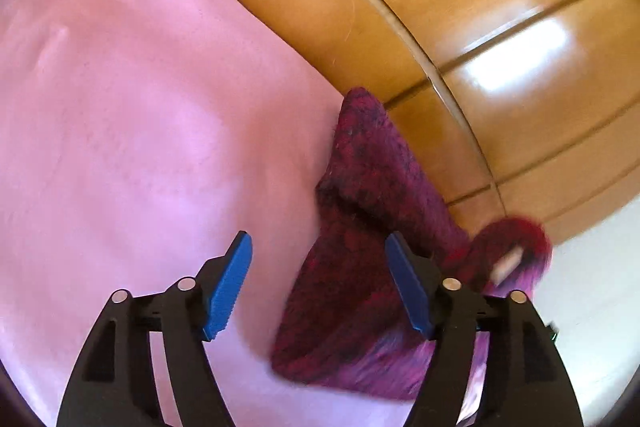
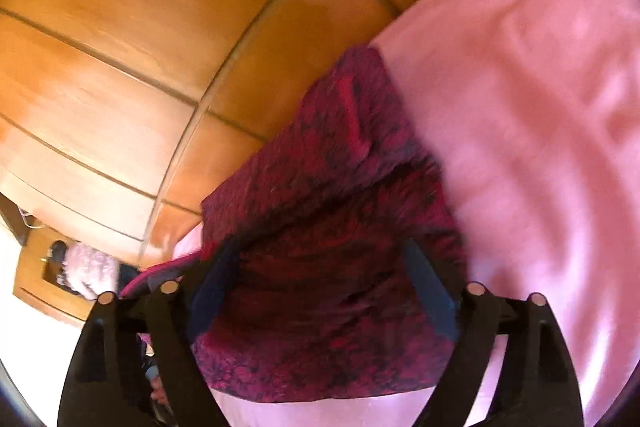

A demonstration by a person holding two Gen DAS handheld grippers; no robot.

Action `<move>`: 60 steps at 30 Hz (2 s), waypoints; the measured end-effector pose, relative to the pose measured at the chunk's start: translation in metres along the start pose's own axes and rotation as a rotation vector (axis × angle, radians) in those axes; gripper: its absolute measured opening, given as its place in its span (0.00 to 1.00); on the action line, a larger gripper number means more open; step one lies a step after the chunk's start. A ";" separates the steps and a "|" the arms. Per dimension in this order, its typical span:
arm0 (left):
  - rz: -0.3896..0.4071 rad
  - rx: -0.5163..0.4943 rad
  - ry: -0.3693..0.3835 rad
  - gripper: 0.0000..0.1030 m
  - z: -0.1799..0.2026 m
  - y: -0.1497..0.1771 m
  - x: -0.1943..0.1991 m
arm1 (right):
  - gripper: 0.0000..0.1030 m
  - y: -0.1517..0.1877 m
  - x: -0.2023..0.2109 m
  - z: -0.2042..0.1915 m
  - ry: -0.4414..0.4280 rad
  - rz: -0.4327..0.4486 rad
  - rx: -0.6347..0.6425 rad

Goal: Fold small clothes

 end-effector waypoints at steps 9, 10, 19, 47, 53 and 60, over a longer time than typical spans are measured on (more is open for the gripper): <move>-0.106 -0.255 -0.012 0.73 0.010 0.067 -0.005 | 0.79 0.042 0.023 0.022 0.164 -0.034 0.207; -0.104 -0.280 -0.019 0.73 0.014 0.067 -0.010 | 0.76 0.050 0.016 0.017 0.188 -0.050 0.258; -0.180 -0.332 -0.022 0.29 0.026 0.062 -0.054 | 0.33 0.067 -0.019 0.001 0.351 -0.067 0.456; -0.294 -0.264 0.046 0.10 0.021 0.146 0.050 | 0.23 0.103 0.043 0.016 0.284 -0.211 0.383; -0.253 -0.388 -0.044 0.22 0.037 0.128 0.052 | 0.42 0.084 0.038 -0.011 0.335 -0.125 0.439; -0.140 -0.493 -0.087 0.46 0.058 0.089 0.048 | 0.52 0.062 0.033 -0.065 0.365 0.059 0.606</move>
Point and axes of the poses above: each gripper's, at about its wrist camera, not at the fingertips, and x roughly against the way its jaws point, z to its right, y to its underside, the point moved 5 cm from there along -x, roughly the way its jaws point, and after that the axes turned 7 degrees about y, right-handed, at the moved point
